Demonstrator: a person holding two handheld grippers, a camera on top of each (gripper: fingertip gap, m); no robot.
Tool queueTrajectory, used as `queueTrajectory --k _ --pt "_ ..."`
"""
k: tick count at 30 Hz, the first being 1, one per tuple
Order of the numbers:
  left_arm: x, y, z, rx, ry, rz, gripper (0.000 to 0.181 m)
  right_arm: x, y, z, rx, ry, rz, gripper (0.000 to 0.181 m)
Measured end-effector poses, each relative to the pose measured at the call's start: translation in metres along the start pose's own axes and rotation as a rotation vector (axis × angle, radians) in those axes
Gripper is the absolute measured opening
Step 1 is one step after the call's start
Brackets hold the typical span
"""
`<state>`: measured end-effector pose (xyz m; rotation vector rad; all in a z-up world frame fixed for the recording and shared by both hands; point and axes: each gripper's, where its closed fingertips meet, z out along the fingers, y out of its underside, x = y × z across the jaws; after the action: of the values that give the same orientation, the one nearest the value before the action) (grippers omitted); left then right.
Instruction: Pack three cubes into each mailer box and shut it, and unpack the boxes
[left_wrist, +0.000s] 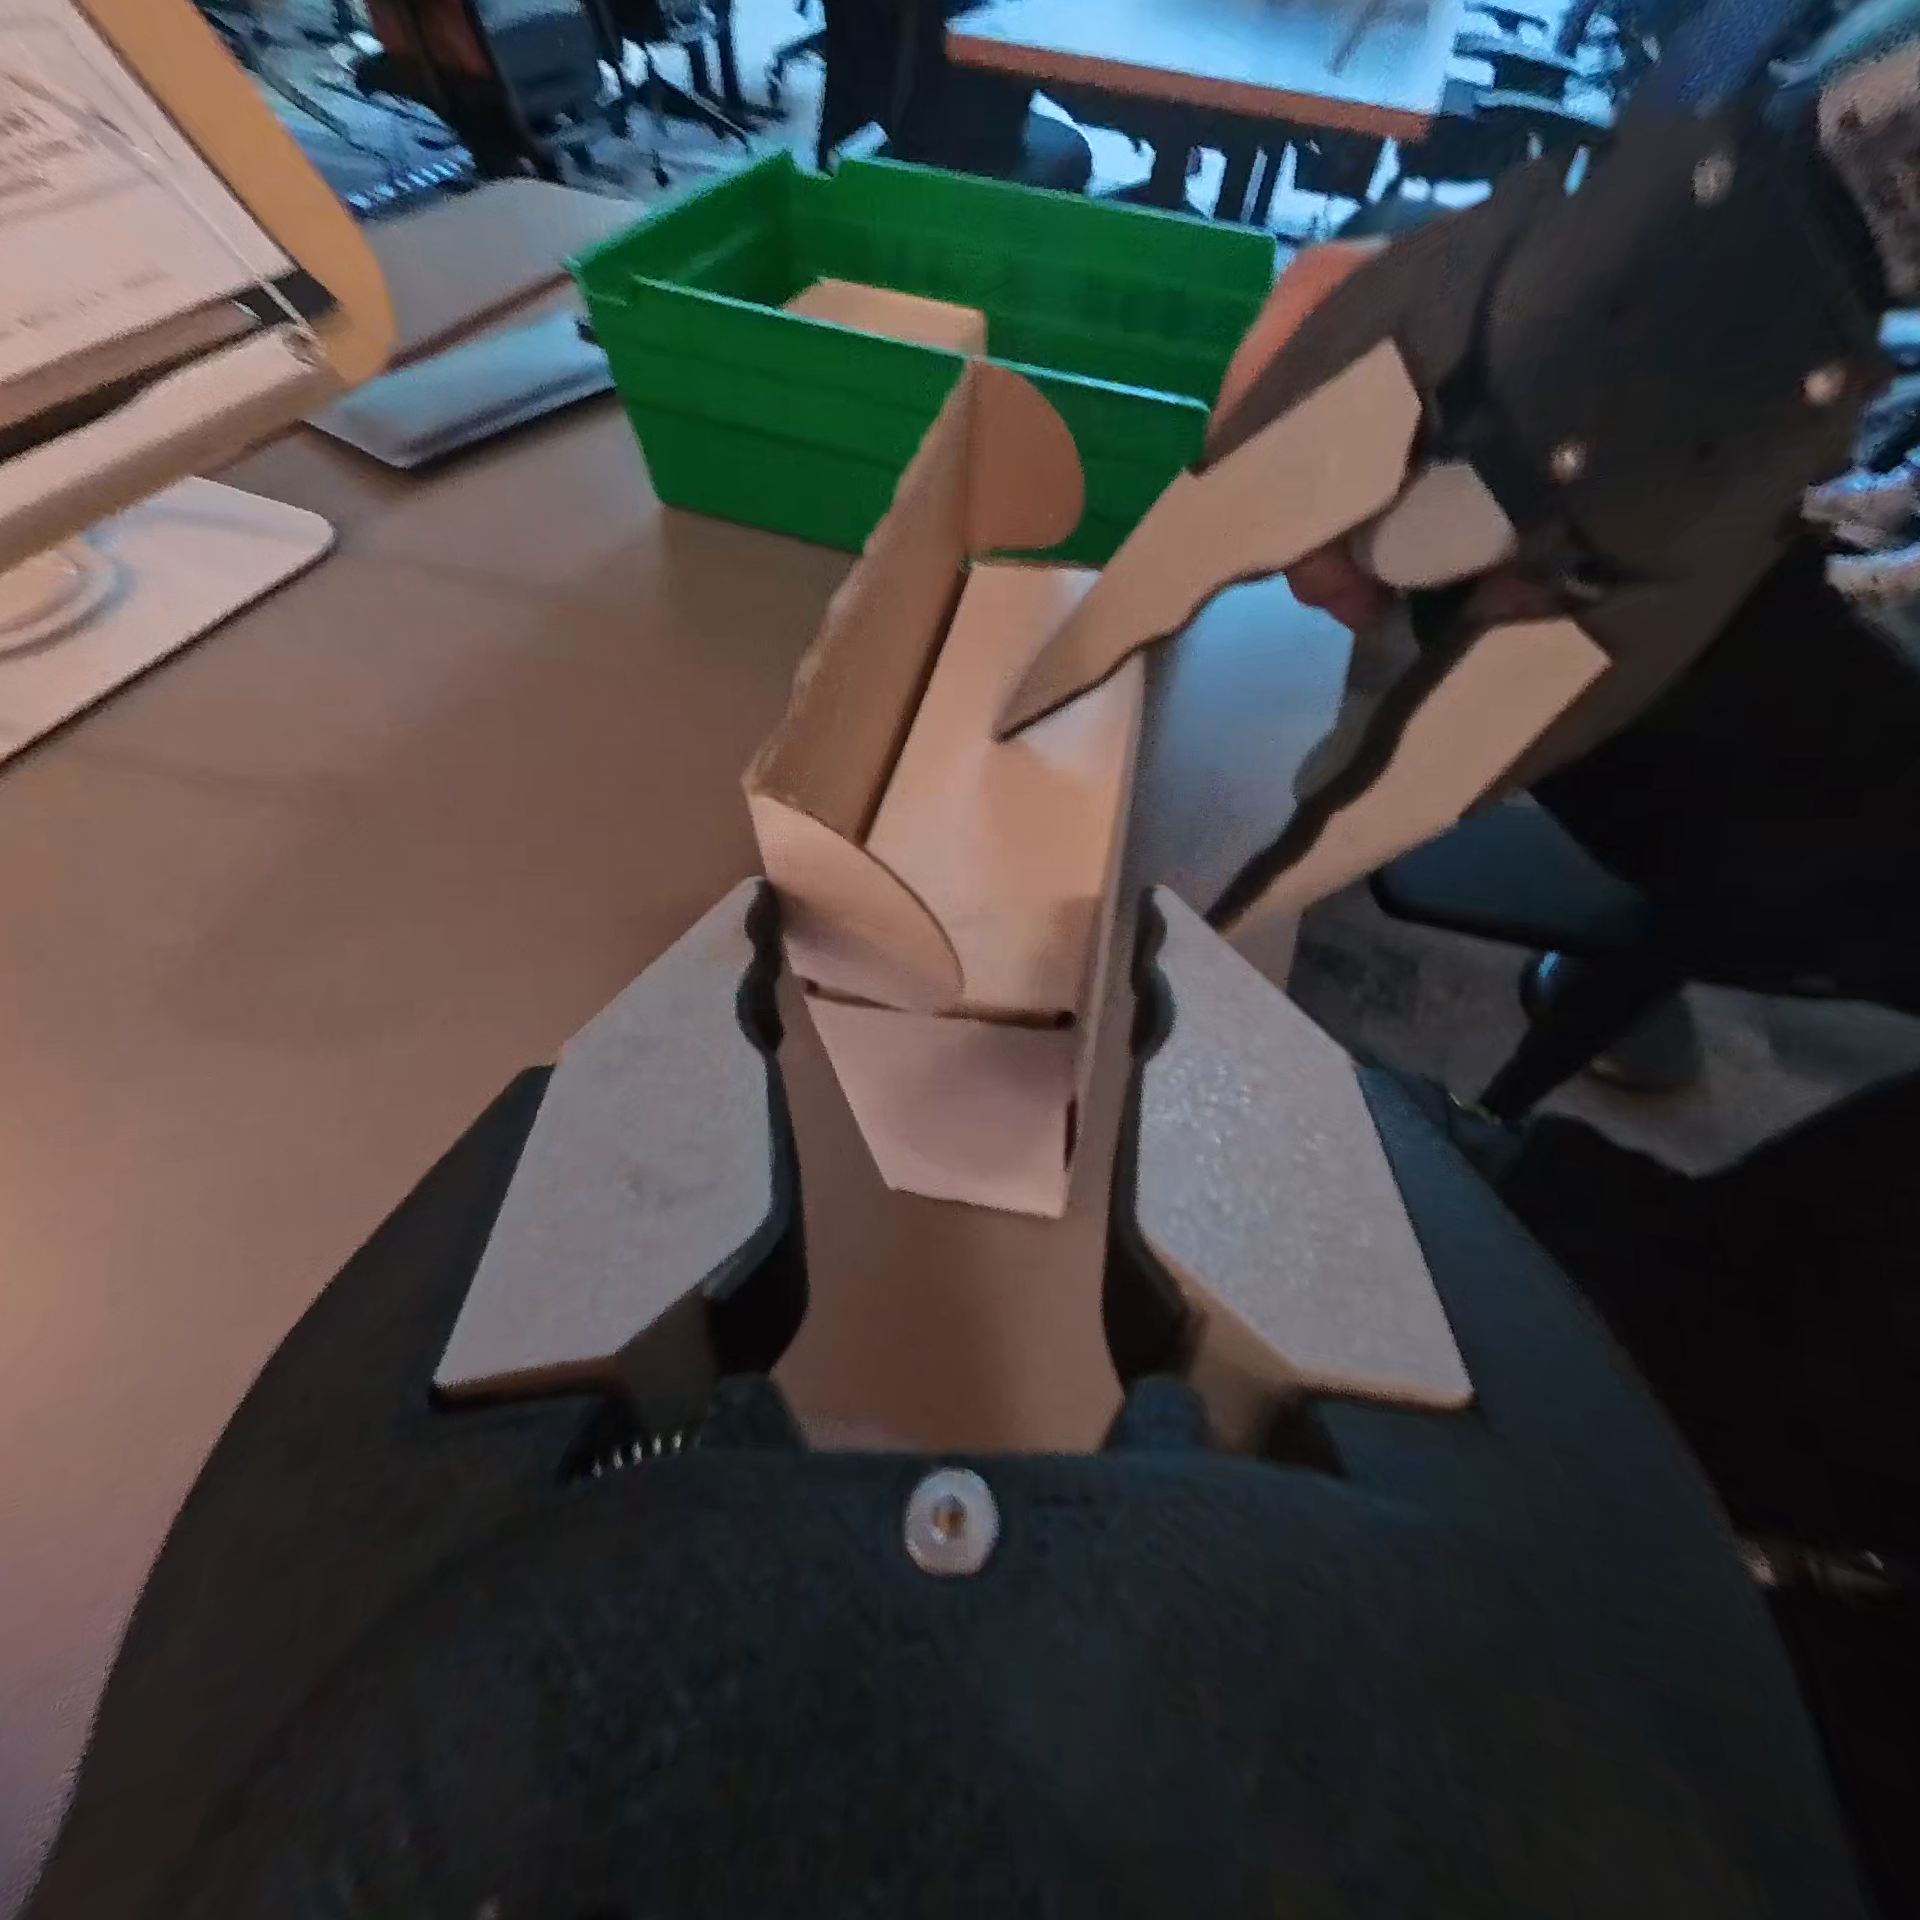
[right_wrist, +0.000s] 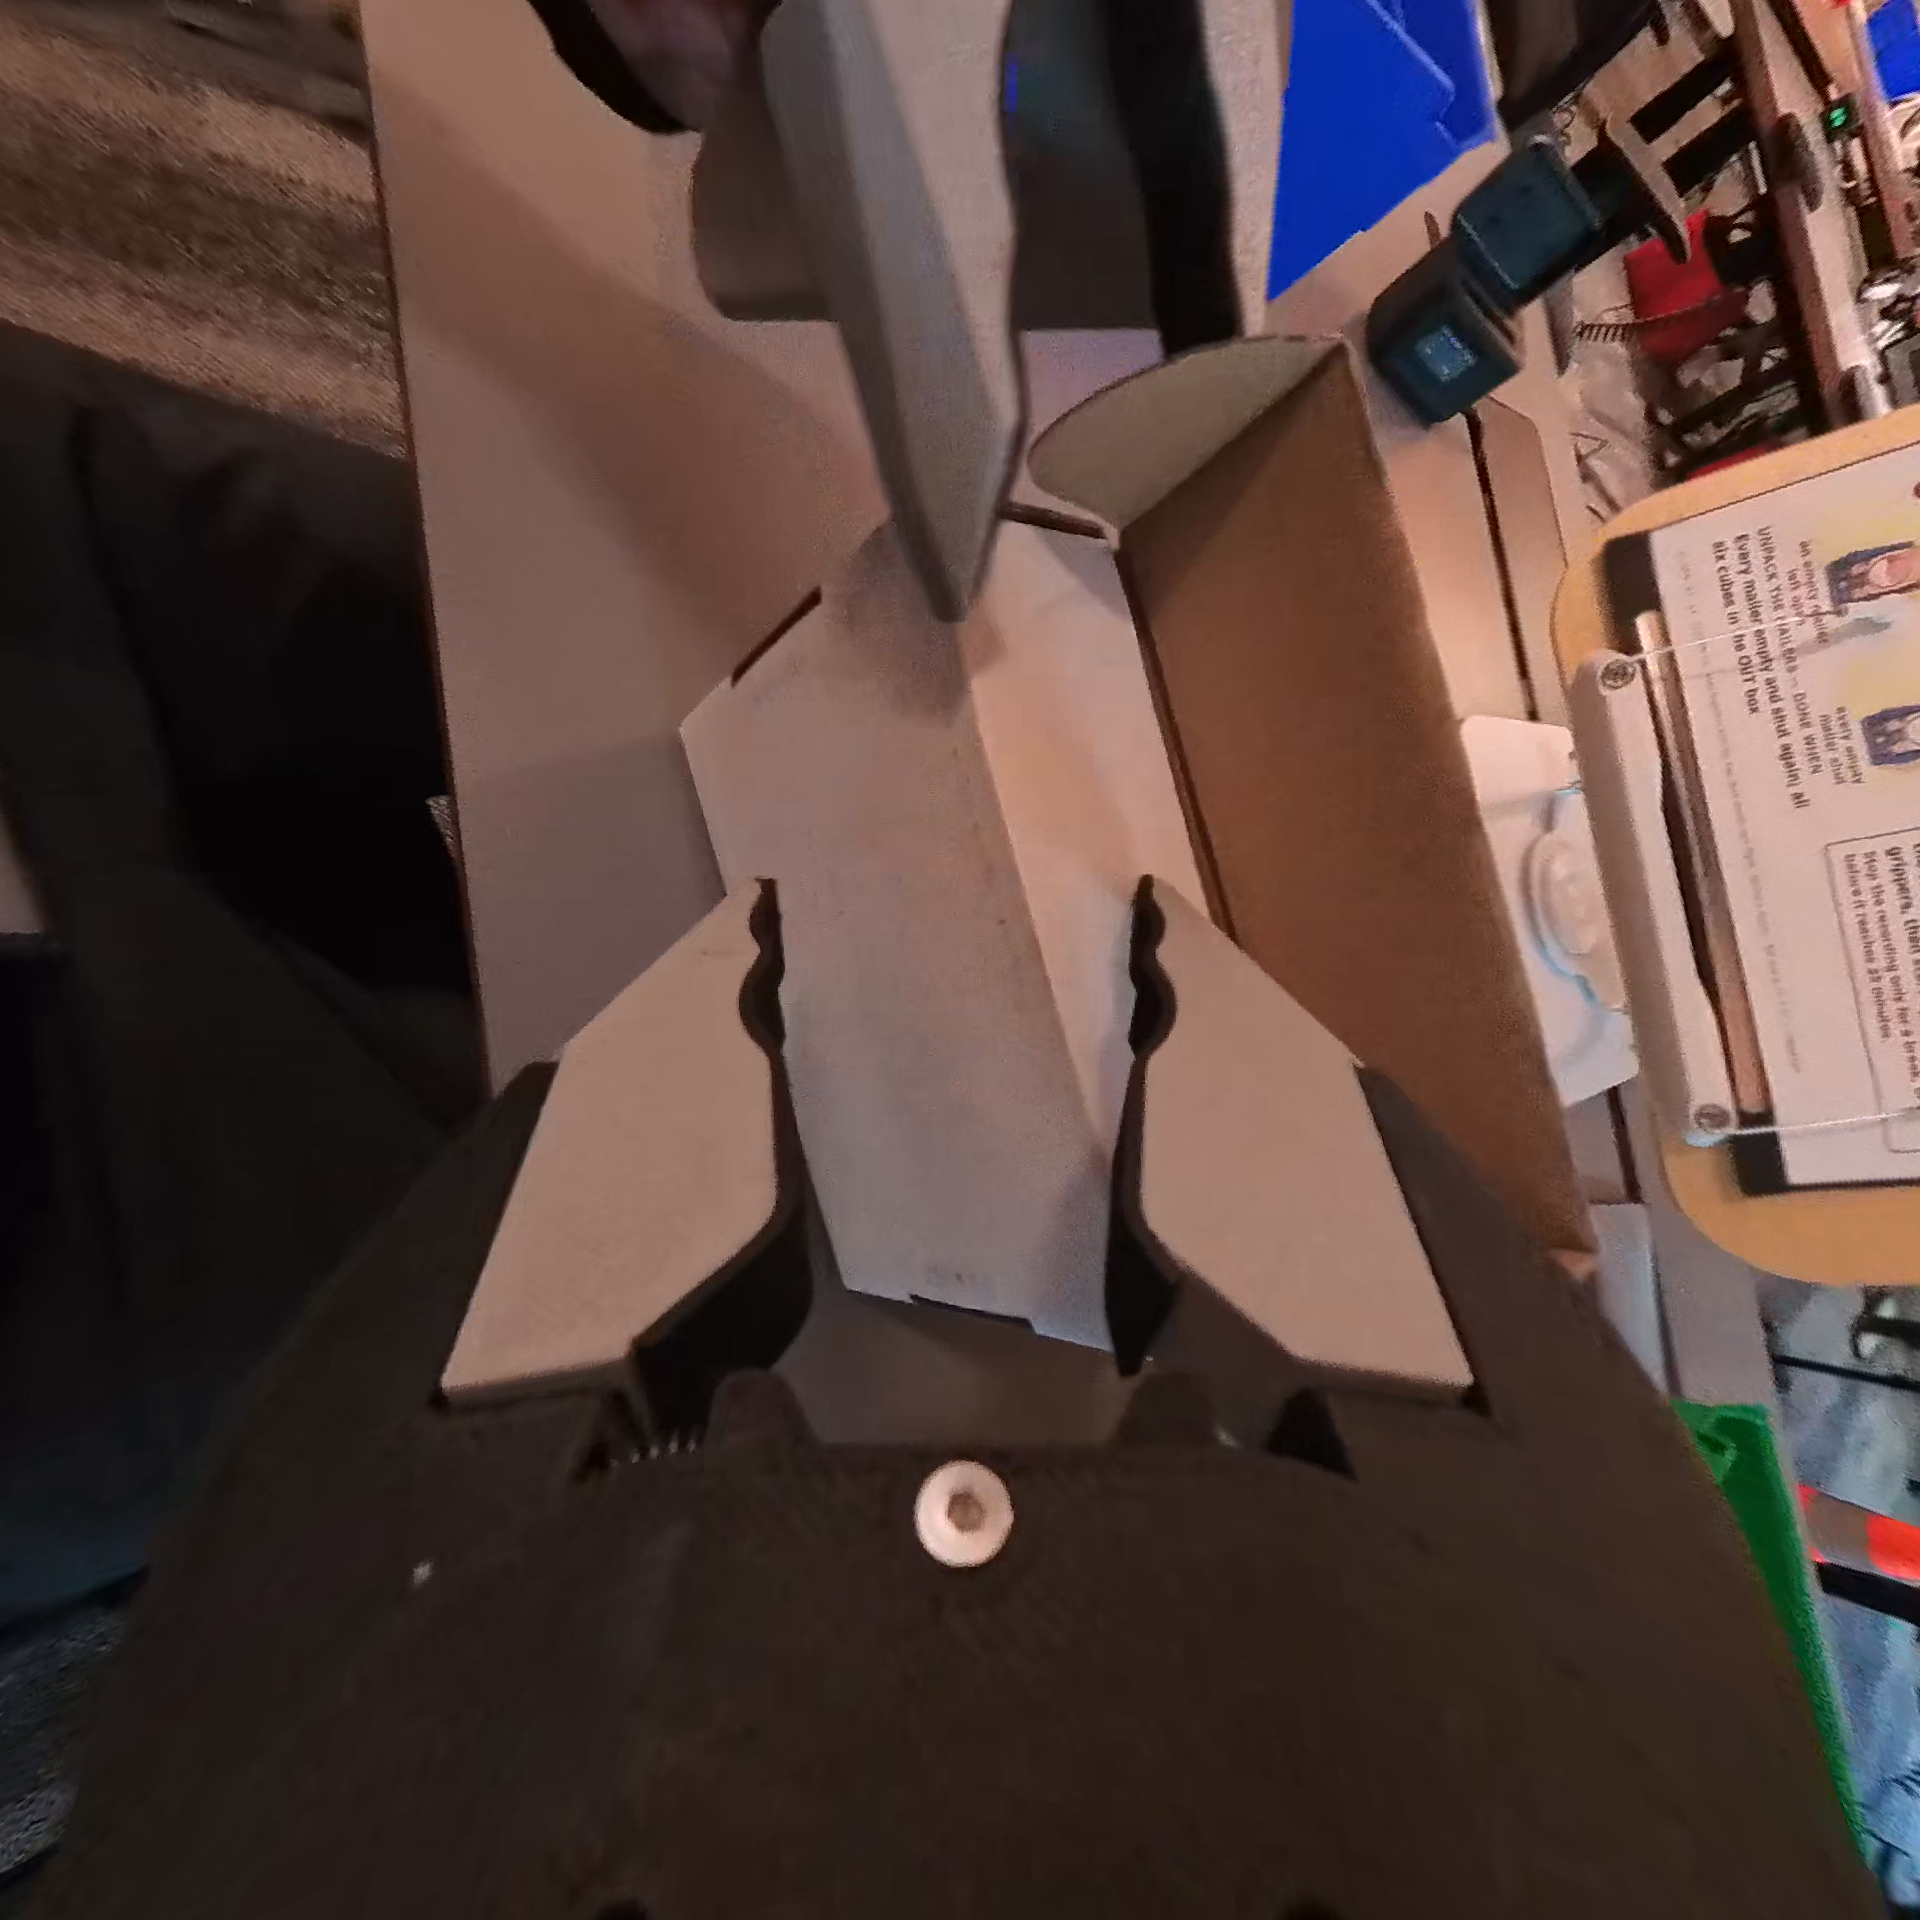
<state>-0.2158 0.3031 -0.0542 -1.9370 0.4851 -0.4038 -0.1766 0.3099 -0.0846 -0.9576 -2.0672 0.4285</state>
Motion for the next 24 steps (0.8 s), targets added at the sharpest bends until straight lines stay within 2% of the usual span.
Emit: queueTrajectory --k 1,2,3,5,6,15,19,20,21,24 --pt "-0.004 -0.003 -0.001 0.021 -0.025 -0.002 0.061 0.001 -0.001 0.000 -0.002 0.009 -0.013 0.060" --pt "-0.007 -0.006 -0.002 0.038 -0.040 0.007 0.040 0.000 -0.002 -0.002 0.006 0.014 -0.027 0.048" --pt "-0.008 -0.007 -0.005 0.049 -0.049 0.019 0.029 -0.001 -0.004 -0.005 0.019 0.010 -0.043 0.040" --pt "-0.018 -0.006 -0.009 0.045 -0.097 -0.001 0.022 -0.007 -0.005 -0.010 0.035 -0.008 -0.075 0.036" --pt "-0.030 -0.005 -0.014 0.046 -0.163 -0.010 0.001 -0.009 -0.005 -0.011 0.039 -0.012 -0.087 0.033" --pt "-0.072 0.017 -0.022 0.002 -0.308 -0.102 0.001 -0.040 -0.021 -0.033 0.137 -0.144 -0.142 0.027" --pt "-0.087 0.044 -0.017 -0.098 -0.337 -0.139 0.000 -0.056 -0.022 -0.044 0.148 -0.206 -0.187 0.025" --pt "-0.090 0.050 -0.014 -0.118 -0.336 -0.147 0.000 -0.060 -0.023 -0.047 0.151 -0.225 -0.195 0.021" --pt "-0.090 0.056 -0.011 -0.131 -0.323 -0.162 0.001 -0.066 -0.023 -0.050 0.157 -0.251 -0.203 0.000" --pt "-0.090 0.066 -0.001 -0.158 -0.292 -0.191 0.001 -0.091 -0.017 -0.051 0.125 -0.389 -0.227 0.000"
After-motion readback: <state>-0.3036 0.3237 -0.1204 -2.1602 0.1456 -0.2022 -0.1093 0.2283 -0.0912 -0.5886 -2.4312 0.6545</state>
